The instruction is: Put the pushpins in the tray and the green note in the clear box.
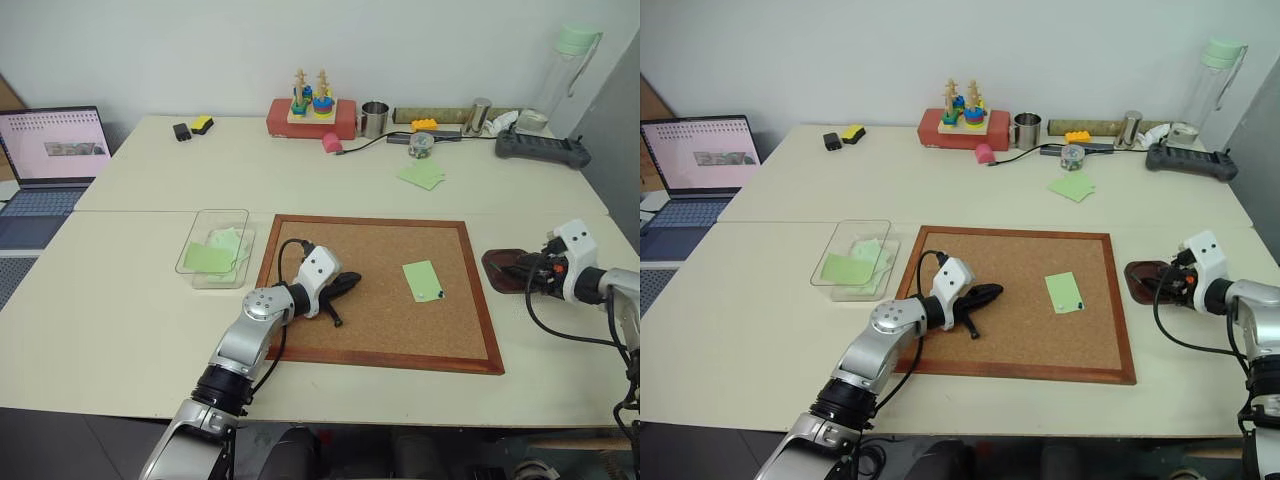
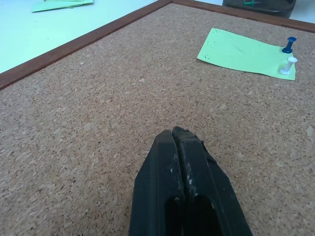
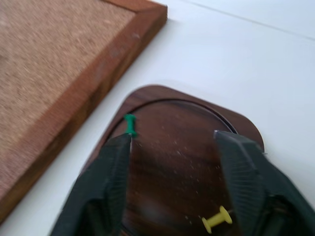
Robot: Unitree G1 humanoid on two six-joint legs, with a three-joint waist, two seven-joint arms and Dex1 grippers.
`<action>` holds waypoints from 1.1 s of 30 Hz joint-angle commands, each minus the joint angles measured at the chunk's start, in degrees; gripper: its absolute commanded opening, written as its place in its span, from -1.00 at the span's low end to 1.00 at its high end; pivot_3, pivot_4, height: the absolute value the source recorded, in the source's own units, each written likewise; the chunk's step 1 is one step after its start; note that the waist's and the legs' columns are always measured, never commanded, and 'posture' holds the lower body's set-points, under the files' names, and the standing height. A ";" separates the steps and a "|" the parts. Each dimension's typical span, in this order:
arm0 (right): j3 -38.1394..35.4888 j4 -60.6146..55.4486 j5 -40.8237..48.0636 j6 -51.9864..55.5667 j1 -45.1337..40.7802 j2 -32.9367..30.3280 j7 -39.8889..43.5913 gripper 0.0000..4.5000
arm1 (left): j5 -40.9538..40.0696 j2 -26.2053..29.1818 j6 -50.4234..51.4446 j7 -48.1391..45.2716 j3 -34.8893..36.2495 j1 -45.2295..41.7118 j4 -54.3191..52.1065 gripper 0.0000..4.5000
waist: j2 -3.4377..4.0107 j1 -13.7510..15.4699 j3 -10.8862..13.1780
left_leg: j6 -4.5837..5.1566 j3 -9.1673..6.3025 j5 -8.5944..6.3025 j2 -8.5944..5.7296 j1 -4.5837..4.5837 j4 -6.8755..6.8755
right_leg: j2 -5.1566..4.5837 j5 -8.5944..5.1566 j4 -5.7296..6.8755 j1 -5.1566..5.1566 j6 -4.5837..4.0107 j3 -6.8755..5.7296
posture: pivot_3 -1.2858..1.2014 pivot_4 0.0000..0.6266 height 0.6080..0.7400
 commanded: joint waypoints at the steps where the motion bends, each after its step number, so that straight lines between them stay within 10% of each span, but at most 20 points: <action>1: -2.00 -7.93 2.60 -2.06 2.76 -2.35 5.06 0.59 | 1.38 0.27 1.45 -0.31 -1.65 2.27 2.40 -1.00 | 0.00 0.01 0.00 | 0.00 -0.02 0.00 0.00 -0.01 -0.01 | 0.00 0.00 -0.01 0.00 0.00 -0.01 | 0.03 -0.52 1.00; 20: 9.09 -18.16 -0.46 -11.91 8.75 5.08 8.53 0.59 | 1.83 0.76 1.67 -0.46 -1.81 2.88 1.70 -1.00 | 0.01 -0.03 -0.05 | -0.02 -0.06 0.01 0.03 0.01 0.00 | 0.02 -0.01 -0.04 0.01 0.02 -0.02 | 0.03 -0.52 1.00; 33: 8.51 -18.31 1.18 -11.84 9.22 5.99 9.76 -0.62 | 1.90 1.60 2.11 -0.82 -1.81 3.68 0.66 -1.00 | 0.01 -0.16 -0.05 | 0.00 -0.07 0.00 0.05 0.01 -0.02 | 0.06 -0.01 -0.07 -0.01 0.02 -0.01 | 0.03 -0.52 1.00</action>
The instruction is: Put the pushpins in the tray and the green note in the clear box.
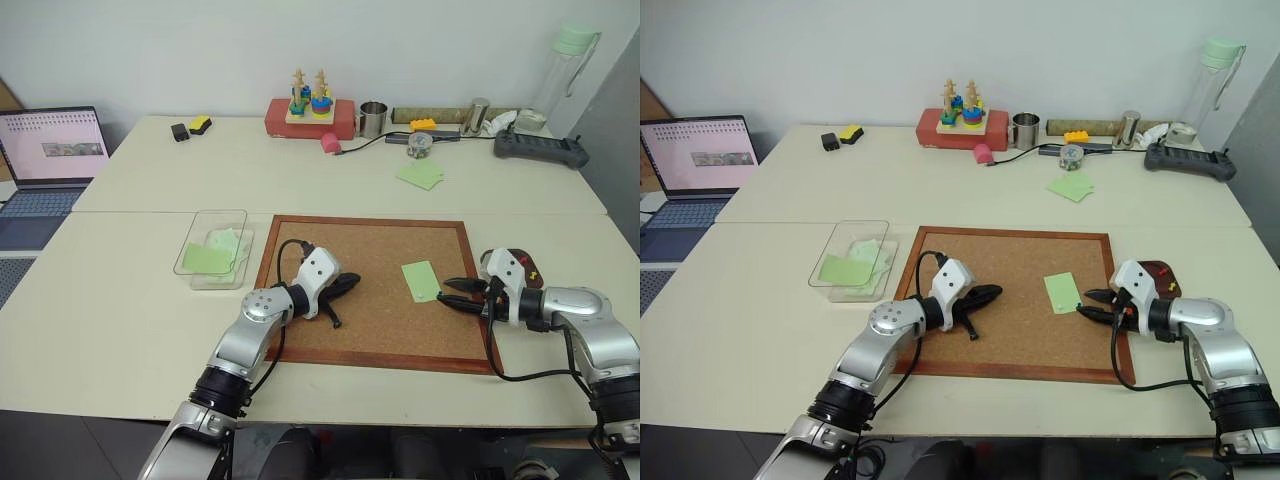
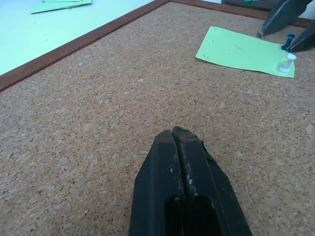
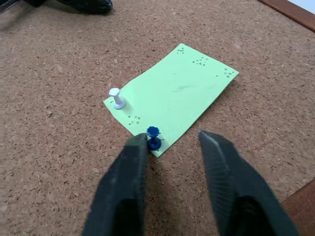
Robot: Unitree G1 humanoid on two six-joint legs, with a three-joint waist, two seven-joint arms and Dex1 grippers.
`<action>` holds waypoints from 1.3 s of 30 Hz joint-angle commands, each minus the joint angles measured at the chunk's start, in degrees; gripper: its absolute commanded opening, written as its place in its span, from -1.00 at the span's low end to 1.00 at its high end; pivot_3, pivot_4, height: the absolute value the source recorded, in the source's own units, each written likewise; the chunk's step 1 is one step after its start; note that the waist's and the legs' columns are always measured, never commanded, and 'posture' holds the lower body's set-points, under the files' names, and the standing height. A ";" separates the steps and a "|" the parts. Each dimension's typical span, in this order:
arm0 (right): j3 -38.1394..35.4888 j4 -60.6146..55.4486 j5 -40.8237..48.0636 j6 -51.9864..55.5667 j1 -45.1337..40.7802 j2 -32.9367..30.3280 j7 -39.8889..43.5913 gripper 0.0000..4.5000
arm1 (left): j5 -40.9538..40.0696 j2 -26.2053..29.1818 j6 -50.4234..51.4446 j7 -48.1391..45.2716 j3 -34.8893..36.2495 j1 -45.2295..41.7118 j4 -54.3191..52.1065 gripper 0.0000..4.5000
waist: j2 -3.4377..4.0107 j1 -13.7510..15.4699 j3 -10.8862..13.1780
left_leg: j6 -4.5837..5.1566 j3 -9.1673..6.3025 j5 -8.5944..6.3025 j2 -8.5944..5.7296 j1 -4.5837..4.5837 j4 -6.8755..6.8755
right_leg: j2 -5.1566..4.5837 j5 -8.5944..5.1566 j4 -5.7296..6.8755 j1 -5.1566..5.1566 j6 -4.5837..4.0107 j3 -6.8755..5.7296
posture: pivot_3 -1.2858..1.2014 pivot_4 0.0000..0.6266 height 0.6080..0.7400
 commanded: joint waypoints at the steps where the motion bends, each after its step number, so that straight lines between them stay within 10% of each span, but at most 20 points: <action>1: -1.51 -2.22 1.23 -0.21 0.56 -0.36 0.44 -0.72 | 1.30 1.11 2.17 -0.88 -1.70 2.66 1.67 -1.00 | 0.00 -0.01 0.00 | 0.00 0.00 0.00 0.00 0.00 0.00 | 0.00 0.00 0.00 0.00 0.00 0.00 | 0.03 -0.52 1.00; 4: -1.90 -3.05 1.59 0.25 1.00 -0.51 0.63 -0.98 | 1.31 1.19 2.18 -0.95 -1.78 2.76 1.58 -1.00 | 0.00 -0.04 0.00 | 0.00 0.00 0.00 0.00 0.00 0.00 | 0.00 0.00 0.00 0.00 0.00 0.01 | 0.03 -0.52 1.00; 39: -16.14 -0.35 11.34 17.00 -2.32 -1.96 -10.88 -0.98 | 2.38 1.23 2.05 -0.36 -2.56 3.09 2.33 -1.00 | -0.07 -0.01 -0.06 | 0.02 -0.03 -0.01 0.01 -0.02 -0.02 | 0.04 0.00 -0.03 -0.01 -0.01 0.02 | 0.03 -0.52 1.00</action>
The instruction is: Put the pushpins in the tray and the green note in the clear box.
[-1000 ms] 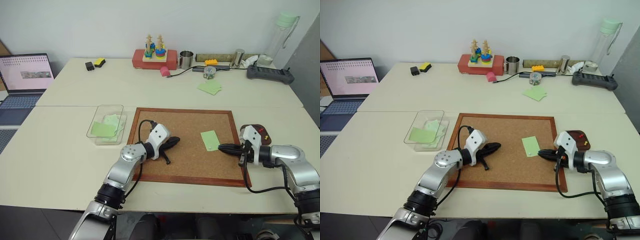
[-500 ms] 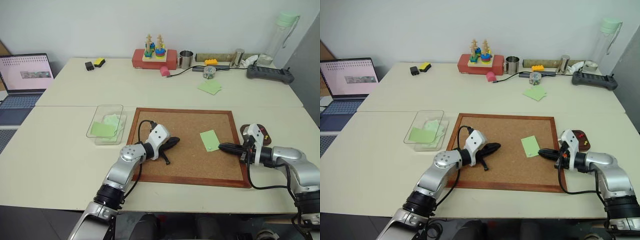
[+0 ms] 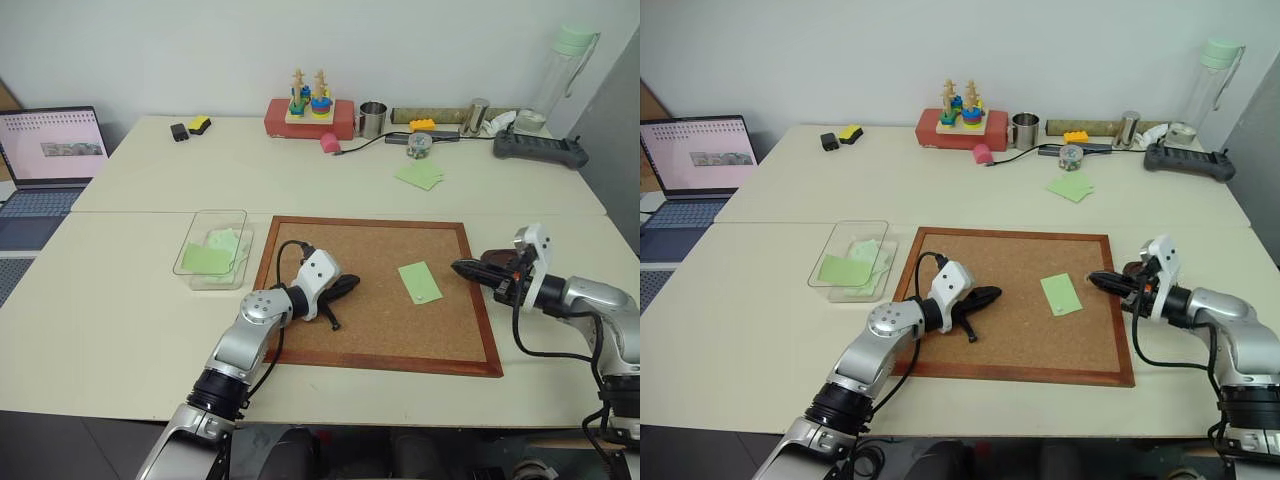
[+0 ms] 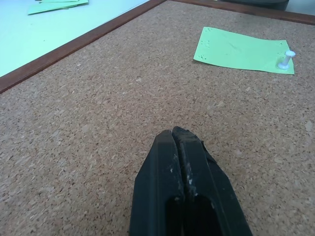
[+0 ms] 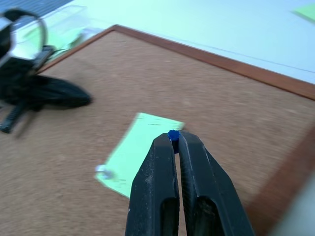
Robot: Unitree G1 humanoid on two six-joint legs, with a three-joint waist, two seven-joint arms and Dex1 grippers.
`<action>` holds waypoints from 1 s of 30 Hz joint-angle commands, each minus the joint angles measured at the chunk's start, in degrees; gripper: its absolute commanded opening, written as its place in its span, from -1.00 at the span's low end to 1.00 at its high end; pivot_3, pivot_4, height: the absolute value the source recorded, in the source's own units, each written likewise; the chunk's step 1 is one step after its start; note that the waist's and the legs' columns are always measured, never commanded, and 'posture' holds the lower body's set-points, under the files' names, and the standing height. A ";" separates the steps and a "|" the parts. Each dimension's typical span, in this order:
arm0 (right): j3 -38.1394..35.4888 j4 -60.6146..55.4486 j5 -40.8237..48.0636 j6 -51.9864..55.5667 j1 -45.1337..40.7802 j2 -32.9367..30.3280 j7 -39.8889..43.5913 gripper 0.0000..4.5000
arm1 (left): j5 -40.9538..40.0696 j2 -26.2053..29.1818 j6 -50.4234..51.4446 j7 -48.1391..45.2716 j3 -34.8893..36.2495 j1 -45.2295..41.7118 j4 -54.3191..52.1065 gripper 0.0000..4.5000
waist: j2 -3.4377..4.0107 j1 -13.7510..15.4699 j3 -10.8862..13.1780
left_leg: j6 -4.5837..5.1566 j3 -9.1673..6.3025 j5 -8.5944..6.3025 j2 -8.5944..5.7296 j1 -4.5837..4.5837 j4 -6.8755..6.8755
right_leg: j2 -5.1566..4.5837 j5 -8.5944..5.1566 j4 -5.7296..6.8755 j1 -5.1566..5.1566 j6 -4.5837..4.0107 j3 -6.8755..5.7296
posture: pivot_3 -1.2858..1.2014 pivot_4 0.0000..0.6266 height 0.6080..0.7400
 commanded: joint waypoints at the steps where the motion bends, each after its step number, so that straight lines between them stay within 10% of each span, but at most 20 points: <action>1: -3.80 3.28 -2.21 0.22 -1.11 -3.76 -3.54 -0.98 | 1.83 0.55 1.96 -0.30 -2.04 2.21 3.13 -1.00 | 0.01 0.02 -0.01 | 0.00 -0.01 0.00 0.00 0.00 0.00 | 0.00 0.00 0.00 0.00 0.00 0.00 | 0.03 -0.52 1.00; 9: -3.22 9.26 -5.96 0.96 -0.96 -7.40 -6.49 -0.98 | 1.91 0.10 1.30 -0.43 -2.29 1.69 4.16 -1.00 | 0.06 -0.02 -0.06 | 0.00 0.07 0.00 0.02 0.03 0.00 | 0.01 0.00 0.05 0.01 0.00 0.02 | 0.03 -0.52 1.00; 23: -4.75 6.75 -4.28 0.74 -0.81 -7.98 -3.71 0.33 | 1.97 0.10 1.38 -0.26 -2.30 1.95 4.06 -1.00 | 0.08 0.00 -0.08 | 0.00 0.08 0.00 0.01 0.03 0.02 | 0.01 0.00 0.05 0.03 0.00 0.03 | 0.03 -0.52 1.00; 30: -1.68 -7.75 -3.29 -3.75 3.74 -10.46 4.37 0.33 | 1.86 0.34 1.26 -0.42 -2.13 2.06 4.05 -1.00 | 0.10 0.02 -0.11 | 0.00 0.06 0.00 0.02 0.02 0.01 | 0.02 0.00 0.04 0.03 0.00 0.00 | 0.03 -0.52 1.00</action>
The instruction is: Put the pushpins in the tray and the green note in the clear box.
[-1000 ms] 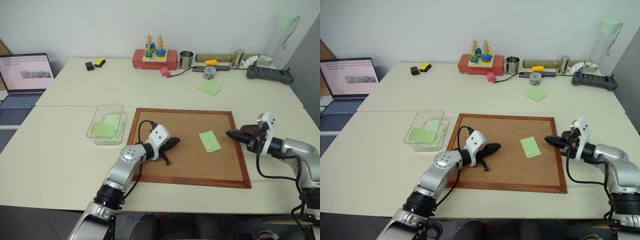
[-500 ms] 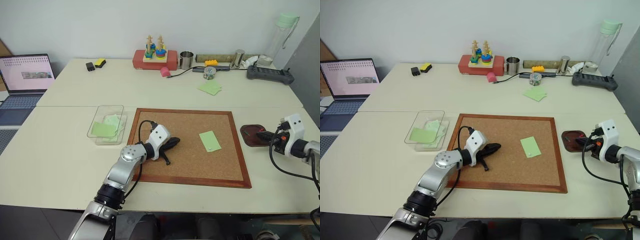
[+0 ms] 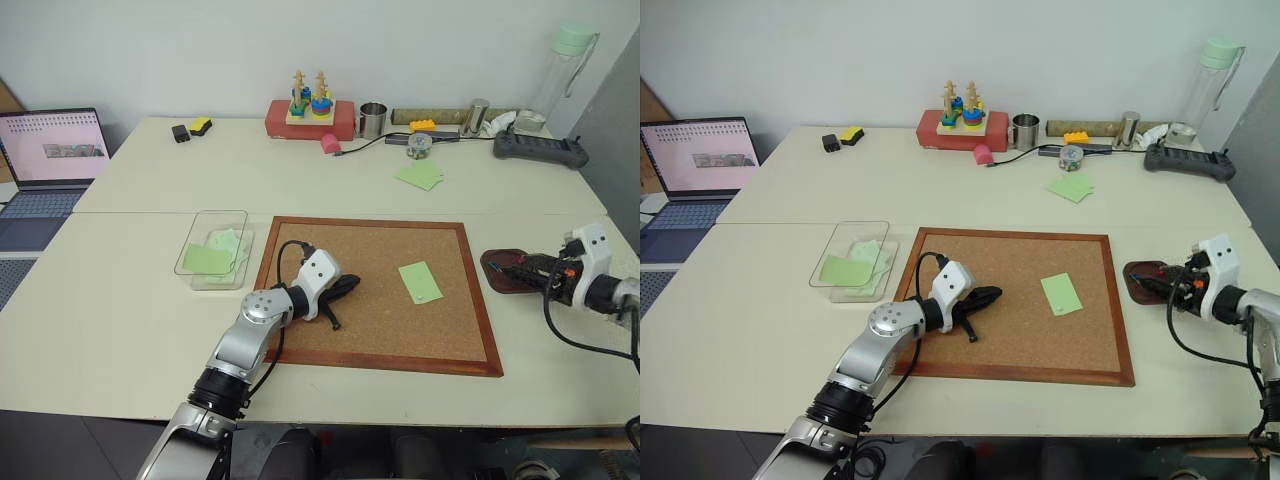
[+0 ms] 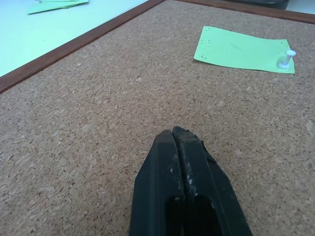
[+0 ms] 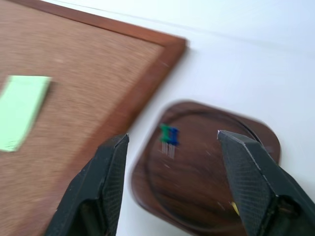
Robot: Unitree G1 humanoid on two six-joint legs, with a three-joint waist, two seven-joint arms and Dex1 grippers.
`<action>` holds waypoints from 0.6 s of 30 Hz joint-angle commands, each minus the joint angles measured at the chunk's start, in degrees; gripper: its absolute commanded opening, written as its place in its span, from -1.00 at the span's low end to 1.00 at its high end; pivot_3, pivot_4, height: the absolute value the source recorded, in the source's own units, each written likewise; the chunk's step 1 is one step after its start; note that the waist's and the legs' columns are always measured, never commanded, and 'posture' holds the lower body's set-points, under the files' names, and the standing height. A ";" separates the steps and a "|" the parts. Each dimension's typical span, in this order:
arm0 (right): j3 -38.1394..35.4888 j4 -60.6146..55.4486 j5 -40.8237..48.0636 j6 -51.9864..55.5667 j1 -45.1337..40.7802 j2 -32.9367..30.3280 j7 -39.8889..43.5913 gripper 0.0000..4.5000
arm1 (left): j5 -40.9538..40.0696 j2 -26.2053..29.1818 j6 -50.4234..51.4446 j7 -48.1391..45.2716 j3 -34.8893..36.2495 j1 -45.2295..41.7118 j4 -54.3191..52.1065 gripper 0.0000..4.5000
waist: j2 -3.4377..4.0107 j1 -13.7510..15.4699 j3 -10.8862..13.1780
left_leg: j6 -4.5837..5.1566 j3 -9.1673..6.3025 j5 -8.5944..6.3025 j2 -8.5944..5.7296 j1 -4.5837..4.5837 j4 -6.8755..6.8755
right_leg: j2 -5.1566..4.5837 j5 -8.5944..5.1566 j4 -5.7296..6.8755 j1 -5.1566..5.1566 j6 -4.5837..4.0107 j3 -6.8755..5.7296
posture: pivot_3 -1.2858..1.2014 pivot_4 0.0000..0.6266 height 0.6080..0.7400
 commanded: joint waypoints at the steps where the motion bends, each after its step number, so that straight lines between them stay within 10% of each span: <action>1: 2.76 -10.82 -0.98 -7.25 2.37 -0.26 3.94 0.33 | 1.83 0.49 1.57 -0.44 -2.08 2.28 3.21 -1.00 | -0.04 0.01 -0.02 | 0.00 -0.01 0.00 0.00 0.00 0.00 | 0.00 0.00 0.00 0.00 0.00 -0.01 | 0.03 -0.52 1.00; 18: 19.12 -9.79 -8.25 -17.69 0.53 9.97 5.11 0.33 | 1.80 0.68 2.00 -0.43 -2.22 2.40 2.47 -1.00 | -0.14 0.09 -0.07 | -0.01 -0.10 0.00 -0.01 0.01 0.00 | 0.01 0.00 -0.03 0.00 0.00 -0.03 | 0.03 -0.52 1.00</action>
